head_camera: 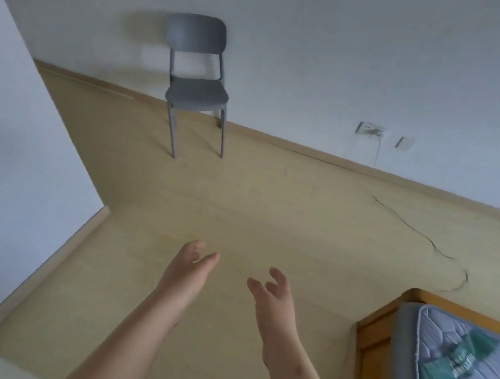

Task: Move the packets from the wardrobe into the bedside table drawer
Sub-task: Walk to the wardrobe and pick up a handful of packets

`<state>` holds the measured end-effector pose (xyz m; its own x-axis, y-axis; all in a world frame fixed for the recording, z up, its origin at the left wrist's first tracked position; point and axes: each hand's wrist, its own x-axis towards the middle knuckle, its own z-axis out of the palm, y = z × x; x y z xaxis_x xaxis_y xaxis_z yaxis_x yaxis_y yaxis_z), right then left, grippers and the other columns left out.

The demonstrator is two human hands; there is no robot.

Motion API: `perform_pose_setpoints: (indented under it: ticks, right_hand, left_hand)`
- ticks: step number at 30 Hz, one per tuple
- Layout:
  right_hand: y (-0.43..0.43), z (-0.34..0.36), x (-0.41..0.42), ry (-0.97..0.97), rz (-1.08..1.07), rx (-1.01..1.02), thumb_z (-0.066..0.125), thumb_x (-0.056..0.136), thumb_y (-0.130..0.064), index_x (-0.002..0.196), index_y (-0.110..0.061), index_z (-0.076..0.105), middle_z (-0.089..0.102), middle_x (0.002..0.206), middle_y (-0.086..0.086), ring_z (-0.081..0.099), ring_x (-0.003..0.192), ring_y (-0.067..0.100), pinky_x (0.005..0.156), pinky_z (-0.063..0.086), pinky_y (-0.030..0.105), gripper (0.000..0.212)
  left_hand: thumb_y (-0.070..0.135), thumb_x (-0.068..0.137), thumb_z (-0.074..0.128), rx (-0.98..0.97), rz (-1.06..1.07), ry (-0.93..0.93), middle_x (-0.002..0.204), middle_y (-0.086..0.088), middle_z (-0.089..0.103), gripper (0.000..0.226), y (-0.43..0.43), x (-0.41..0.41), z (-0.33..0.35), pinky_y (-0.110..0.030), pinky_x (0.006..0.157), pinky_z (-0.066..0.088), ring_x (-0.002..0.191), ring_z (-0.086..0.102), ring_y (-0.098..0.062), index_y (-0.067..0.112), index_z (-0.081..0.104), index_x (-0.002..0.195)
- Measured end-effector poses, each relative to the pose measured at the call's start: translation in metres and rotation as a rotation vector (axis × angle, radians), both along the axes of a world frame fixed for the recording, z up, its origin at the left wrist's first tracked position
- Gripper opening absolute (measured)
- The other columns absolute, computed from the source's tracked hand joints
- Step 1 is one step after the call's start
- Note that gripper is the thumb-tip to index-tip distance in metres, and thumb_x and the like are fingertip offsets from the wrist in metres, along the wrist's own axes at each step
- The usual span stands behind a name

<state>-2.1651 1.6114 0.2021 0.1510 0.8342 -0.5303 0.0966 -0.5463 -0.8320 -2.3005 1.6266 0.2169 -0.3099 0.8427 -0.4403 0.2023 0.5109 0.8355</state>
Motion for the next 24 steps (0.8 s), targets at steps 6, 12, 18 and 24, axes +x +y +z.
perform_pose_setpoints:
  ticks: [6, 12, 18, 24]
  right_hand:
    - [0.067, -0.018, 0.074, 0.033, -0.246, -0.121, 0.057, 0.091, -0.026, 0.144, -0.021, 0.033, 0.04, 0.144, 0.008, 0.043, 0.128, 0.023, 0.098, 0.036, 0.032, 0.058]
    - [0.183, -0.026, 0.166, 0.022, -0.355, -0.098, 0.056, 0.092, -0.029, 0.144, -0.024, 0.031, 0.039, 0.144, 0.007, 0.043, 0.128, 0.023, 0.097, 0.036, 0.032, 0.058]
    - [0.292, -0.007, 0.248, 0.003, -0.457, -0.066, 0.055, 0.092, -0.027, 0.142, -0.022, 0.034, 0.041, 0.14, 0.006, 0.044, 0.122, 0.02, 0.09, 0.035, 0.028, 0.055]
    - [0.391, -0.013, 0.313, 0.0, -0.589, -0.076, 0.055, 0.093, -0.027, 0.142, -0.021, 0.033, 0.041, 0.141, 0.007, 0.045, 0.121, 0.021, 0.088, 0.035, 0.028, 0.054]
  left_hand:
    - [0.026, 0.094, 0.054, -0.084, -0.278, -0.056, 0.138, -0.005, 0.05, 0.042, 0.108, 0.089, -0.022, -0.034, 0.097, 0.039, 0.122, 0.049, -0.024, 0.019, 0.045, 0.135]
    - [0.026, 0.094, 0.054, -0.068, -0.4, -0.053, 0.137, -0.006, 0.051, 0.039, 0.233, 0.189, -0.023, -0.033, 0.096, 0.04, 0.119, 0.051, -0.024, 0.018, 0.048, 0.132]
    - [0.025, 0.095, 0.052, -0.032, -0.494, -0.061, 0.134, -0.007, 0.052, 0.038, 0.351, 0.284, -0.007, -0.031, 0.09, 0.04, 0.117, 0.052, -0.024, 0.016, 0.047, 0.131]
    - [0.028, 0.095, 0.051, -0.034, -0.639, -0.094, 0.135, -0.005, 0.05, 0.038, 0.466, 0.364, -0.017, -0.035, 0.097, 0.04, 0.119, 0.05, -0.024, 0.018, 0.047, 0.132]
